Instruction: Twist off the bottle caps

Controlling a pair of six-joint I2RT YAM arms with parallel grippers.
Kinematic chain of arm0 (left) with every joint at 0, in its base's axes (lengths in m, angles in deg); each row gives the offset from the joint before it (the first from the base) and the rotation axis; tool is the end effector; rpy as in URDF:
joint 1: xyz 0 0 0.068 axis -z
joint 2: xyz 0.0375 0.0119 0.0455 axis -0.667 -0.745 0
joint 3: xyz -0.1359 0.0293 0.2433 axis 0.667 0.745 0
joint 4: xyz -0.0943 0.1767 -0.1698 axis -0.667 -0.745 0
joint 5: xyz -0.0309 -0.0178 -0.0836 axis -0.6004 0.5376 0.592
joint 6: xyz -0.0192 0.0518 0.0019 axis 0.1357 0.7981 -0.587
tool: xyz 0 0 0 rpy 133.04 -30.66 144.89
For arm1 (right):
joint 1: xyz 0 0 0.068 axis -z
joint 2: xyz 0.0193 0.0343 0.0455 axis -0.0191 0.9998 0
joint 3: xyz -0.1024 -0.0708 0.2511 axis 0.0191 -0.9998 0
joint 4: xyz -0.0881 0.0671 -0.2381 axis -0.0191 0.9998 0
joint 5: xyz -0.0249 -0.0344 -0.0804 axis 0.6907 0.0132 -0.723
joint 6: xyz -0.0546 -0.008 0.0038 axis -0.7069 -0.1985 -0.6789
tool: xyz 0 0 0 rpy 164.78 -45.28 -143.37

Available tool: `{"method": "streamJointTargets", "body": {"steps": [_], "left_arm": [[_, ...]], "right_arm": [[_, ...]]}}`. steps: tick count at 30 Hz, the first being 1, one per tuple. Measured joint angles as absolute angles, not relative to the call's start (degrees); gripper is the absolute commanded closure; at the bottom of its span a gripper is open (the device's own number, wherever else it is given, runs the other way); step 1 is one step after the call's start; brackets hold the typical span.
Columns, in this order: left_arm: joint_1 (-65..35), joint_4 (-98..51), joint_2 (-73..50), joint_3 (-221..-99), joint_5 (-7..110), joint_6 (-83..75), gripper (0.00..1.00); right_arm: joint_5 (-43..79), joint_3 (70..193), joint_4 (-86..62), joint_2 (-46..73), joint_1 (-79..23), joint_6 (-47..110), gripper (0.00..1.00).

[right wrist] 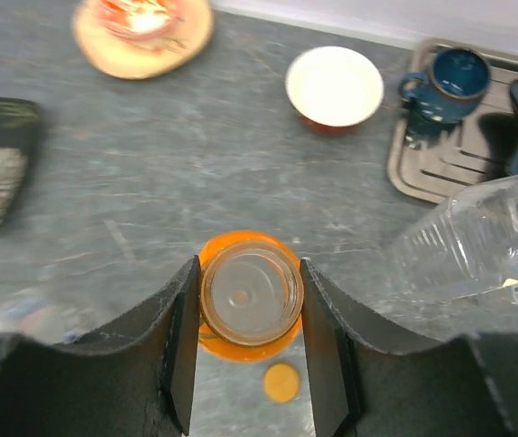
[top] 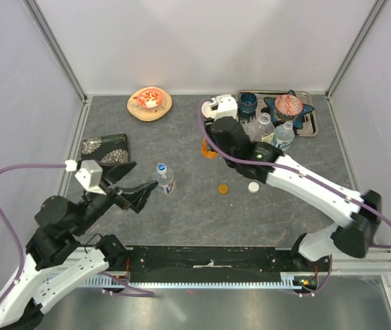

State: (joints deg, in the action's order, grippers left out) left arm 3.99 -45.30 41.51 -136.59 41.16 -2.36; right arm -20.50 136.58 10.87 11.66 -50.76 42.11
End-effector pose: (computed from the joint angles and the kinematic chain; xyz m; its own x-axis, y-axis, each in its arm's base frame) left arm 0.0517 -0.0513 0.3917 -0.0462 -0.2091 -0.9768 0.6946 0.6960 -0.1819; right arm 0.2082 0.2335 0.4052 -0.3365 -0.0115 -0.9416 -0.2893 0.9528 0.0918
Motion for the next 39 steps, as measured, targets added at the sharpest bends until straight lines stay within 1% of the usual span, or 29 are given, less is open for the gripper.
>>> {"method": "streamJointTargets", "body": {"steps": [4, 9, 13, 20, 27, 31, 32, 34, 35, 37, 38, 39], "left_arm": [[3.99, -46.46, 47.04, -136.35, 40.28, -2.66, 0.01], [3.99, -49.74, 48.0, -135.7, 40.24, -3.34, 0.01], [3.99, -52.56, 49.01, -135.17, 40.15, -3.78, 0.01], [3.99, -53.37, 51.11, -134.89, 38.84, -3.82, 0.01], [3.99, -53.63, 50.01, -133.99, 38.82, -3.82, 0.01], [3.99, -53.61, 49.23, -133.58, 38.84, -3.82, 0.01], [3.99, -53.63, 49.16, -133.51, 38.84, -3.82, 0.0], [3.99, -53.59, 49.03, -133.45, 38.84, -3.82, 0.01], [3.99, -53.57, 48.97, -133.4, 38.84, -3.82, 0.01], [3.99, -53.57, 48.81, -133.36, 38.84, -3.82, 0.0], [3.99, -53.54, 48.66, -133.36, 38.84, -3.82, 0.01], [3.99, -53.52, 48.51, -133.36, 38.86, -3.82, 0.0]], "right_arm": [[-27.41, 136.3, 8.36, 20.89, -49.91, 40.71, 1.0], [-32.39, 136.23, 3.4, 31.12, -47.31, 40.2, 1.0], [-34.84, 136.17, -0.47, 36.25, -45.19, 40.34, 1.0], [-35.52, 134.29, -5.56, 41.11, -41.32, 42.96, 1.0], [-34.34, 134.26, -6.96, 43.55, -40.79, 44.66, 0.99], [-33.2, 134.26, -7.4, 43.62, -40.4, 45.43, 0.89], [-32.9, 134.26, -7.42, 43.62, -40.2, 45.62, 0.83], [-32.41, 134.26, -7.57, 43.62, -39.83, 46.04, 0.77], [-32.15, 134.26, -7.62, 43.62, -39.63, 46.13, 0.69], [-31.71, 134.26, -7.66, 43.62, -39.48, 46.32, 0.62], [-31.58, 134.26, -7.64, 43.55, -39.39, 46.39, 0.55], [-31.43, 134.26, -7.53, 43.51, -39.33, 46.41, 0.53]]}}
